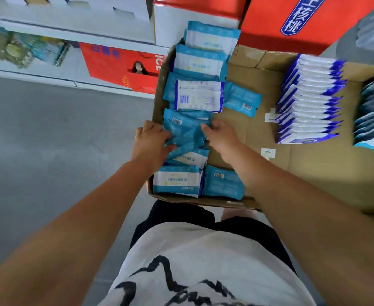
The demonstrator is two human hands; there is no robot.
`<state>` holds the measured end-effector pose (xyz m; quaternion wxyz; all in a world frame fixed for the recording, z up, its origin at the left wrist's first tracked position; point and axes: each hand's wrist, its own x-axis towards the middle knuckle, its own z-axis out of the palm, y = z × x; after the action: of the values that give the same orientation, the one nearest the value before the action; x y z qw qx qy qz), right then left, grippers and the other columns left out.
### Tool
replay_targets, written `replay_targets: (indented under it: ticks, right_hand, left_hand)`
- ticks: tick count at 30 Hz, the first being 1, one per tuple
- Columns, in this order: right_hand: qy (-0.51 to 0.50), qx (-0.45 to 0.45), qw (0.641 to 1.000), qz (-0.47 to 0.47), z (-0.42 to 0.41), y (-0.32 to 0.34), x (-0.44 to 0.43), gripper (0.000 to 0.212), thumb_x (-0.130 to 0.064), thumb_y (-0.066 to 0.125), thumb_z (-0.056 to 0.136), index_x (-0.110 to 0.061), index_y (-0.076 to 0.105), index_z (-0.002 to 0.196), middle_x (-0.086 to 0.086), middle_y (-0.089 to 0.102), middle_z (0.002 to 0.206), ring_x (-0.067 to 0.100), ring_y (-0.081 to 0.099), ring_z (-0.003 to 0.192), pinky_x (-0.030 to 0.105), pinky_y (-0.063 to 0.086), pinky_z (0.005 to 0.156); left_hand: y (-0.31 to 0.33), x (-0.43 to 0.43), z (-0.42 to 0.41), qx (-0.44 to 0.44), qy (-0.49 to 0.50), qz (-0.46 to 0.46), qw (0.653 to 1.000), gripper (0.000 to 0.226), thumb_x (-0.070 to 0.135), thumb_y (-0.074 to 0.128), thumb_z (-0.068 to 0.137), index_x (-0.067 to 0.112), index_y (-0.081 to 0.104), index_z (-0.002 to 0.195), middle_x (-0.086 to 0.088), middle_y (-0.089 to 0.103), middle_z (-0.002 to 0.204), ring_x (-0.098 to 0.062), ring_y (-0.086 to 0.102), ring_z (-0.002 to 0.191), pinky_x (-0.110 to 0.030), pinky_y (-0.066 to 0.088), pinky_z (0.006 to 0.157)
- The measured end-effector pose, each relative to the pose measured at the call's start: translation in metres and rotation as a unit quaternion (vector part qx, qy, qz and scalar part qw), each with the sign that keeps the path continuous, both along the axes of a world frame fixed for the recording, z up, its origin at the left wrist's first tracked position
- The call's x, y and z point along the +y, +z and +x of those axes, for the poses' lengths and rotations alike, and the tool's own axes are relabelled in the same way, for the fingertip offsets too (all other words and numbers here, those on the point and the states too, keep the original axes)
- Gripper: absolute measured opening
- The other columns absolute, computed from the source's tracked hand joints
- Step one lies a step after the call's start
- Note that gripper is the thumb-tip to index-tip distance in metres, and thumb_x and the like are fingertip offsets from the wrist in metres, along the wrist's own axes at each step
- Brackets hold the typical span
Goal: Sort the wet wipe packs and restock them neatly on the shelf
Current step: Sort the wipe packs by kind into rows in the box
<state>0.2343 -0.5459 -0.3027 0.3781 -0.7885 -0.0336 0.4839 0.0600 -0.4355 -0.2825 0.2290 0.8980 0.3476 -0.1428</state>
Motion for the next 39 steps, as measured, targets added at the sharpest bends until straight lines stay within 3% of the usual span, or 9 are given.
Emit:
replay_targets:
  ticks: [6, 10, 12, 19, 24, 28, 33, 35, 39]
  right_hand:
    - [0.007, -0.021, 1.0, 0.002, 0.0, 0.007, -0.003, 0.025, -0.03, 0.065, 0.097, -0.007, 0.069, 0.104, 0.012, 0.072, 0.106, 0.019, 0.063, 0.089, 0.04, 0.054, 0.086]
    - [0.002, -0.029, 1.0, 0.008, -0.003, 0.013, -0.011, 0.014, -0.024, 0.063, 0.099, -0.016, 0.069, 0.09, 0.014, 0.073, 0.099, 0.021, 0.064, 0.086, 0.046, 0.056, 0.09]
    - [0.003, -0.042, 0.999, 0.008, -0.006, 0.017, -0.017, 0.014, -0.023, 0.064, 0.098, -0.019, 0.068, 0.085, 0.003, 0.071, 0.088, 0.019, 0.065, 0.085, 0.043, 0.057, 0.09]
    - [-0.028, -0.102, 0.994, 0.031, -0.016, 0.047, -0.05, 0.005, -0.02, 0.067, 0.096, -0.017, 0.071, 0.097, -0.018, 0.063, 0.08, -0.013, 0.059, 0.064, -0.002, 0.04, 0.061]
    - [-0.087, -0.107, 0.988, 0.066, -0.025, 0.067, -0.08, 0.011, -0.016, 0.069, 0.094, -0.011, 0.074, 0.102, -0.009, 0.072, 0.097, -0.013, 0.064, 0.079, 0.007, 0.049, 0.079]
    - [-0.113, -0.098, 0.986, 0.075, -0.03, 0.078, -0.1, 0.019, -0.021, 0.06, 0.099, -0.005, 0.061, 0.09, -0.002, 0.066, 0.082, 0.015, 0.064, 0.081, 0.04, 0.055, 0.083]
    - [-0.245, 0.01, 0.955, 0.166, -0.032, 0.104, -0.111, 0.021, -0.016, 0.052, 0.104, -0.016, 0.051, 0.083, 0.01, 0.071, 0.104, 0.03, 0.071, 0.102, 0.048, 0.059, 0.081]
    - [-0.282, 0.043, 0.935, 0.212, -0.03, 0.118, -0.113, 0.021, -0.015, 0.049, 0.105, -0.016, 0.05, 0.084, 0.008, 0.072, 0.103, 0.026, 0.072, 0.097, 0.045, 0.059, 0.074]
    - [-0.318, 0.088, 0.906, 0.266, -0.029, 0.14, -0.116, 0.02, -0.013, 0.045, 0.106, -0.013, 0.051, 0.086, 0.008, 0.074, 0.105, 0.027, 0.072, 0.098, 0.049, 0.06, 0.077]
  left_hand:
    - [0.037, -0.015, -0.023, -0.065, 0.295, -0.27, 0.914, 0.021, 0.029, 0.069, 0.097, 0.014, 0.054, 0.099, 0.001, 0.065, 0.106, -0.017, 0.065, 0.095, -0.035, 0.058, 0.08]
    - [0.056, -0.019, -0.034, -0.131, 0.495, -0.535, 0.672, 0.019, 0.017, 0.057, 0.105, 0.002, 0.053, 0.116, -0.022, 0.069, 0.124, -0.037, 0.072, 0.109, -0.054, 0.06, 0.091]
    - [0.061, -0.022, -0.038, -0.15, 0.498, -0.613, 0.594, 0.027, 0.016, 0.048, 0.107, 0.005, 0.054, 0.13, -0.022, 0.069, 0.128, -0.04, 0.069, 0.115, -0.058, 0.053, 0.101]
    - [0.067, -0.034, -0.036, -0.225, 0.48, -0.683, 0.502, 0.041, 0.013, 0.043, 0.103, 0.003, 0.05, 0.142, -0.028, 0.064, 0.133, -0.033, 0.069, 0.113, -0.05, 0.058, 0.098]
    - [0.075, -0.037, -0.028, -0.238, 0.48, -0.668, 0.517, 0.04, 0.01, 0.052, 0.094, 0.004, 0.054, 0.134, -0.019, 0.066, 0.107, -0.024, 0.065, 0.092, -0.038, 0.055, 0.089]
    - [0.076, -0.046, -0.021, -0.205, 0.411, -0.554, 0.694, 0.061, -0.001, 0.056, 0.09, 0.029, 0.043, 0.141, -0.01, 0.063, 0.119, -0.021, 0.063, 0.089, -0.038, 0.052, 0.079]
    - [0.075, -0.054, -0.021, -0.213, 0.348, -0.592, 0.695, 0.057, 0.049, 0.056, 0.101, 0.053, 0.033, 0.152, 0.009, 0.057, 0.147, -0.016, 0.062, 0.127, -0.048, 0.047, 0.109]
    - [0.079, -0.055, -0.018, -0.22, 0.325, -0.552, 0.735, 0.057, 0.065, 0.047, 0.1, 0.059, 0.026, 0.152, 0.014, 0.049, 0.154, -0.017, 0.058, 0.133, -0.053, 0.048, 0.109]
    - [0.093, -0.055, -0.012, -0.234, 0.329, -0.432, 0.806, 0.053, 0.052, 0.053, 0.102, 0.028, 0.044, 0.149, 0.001, 0.066, 0.137, -0.018, 0.072, 0.112, -0.045, 0.061, 0.092]
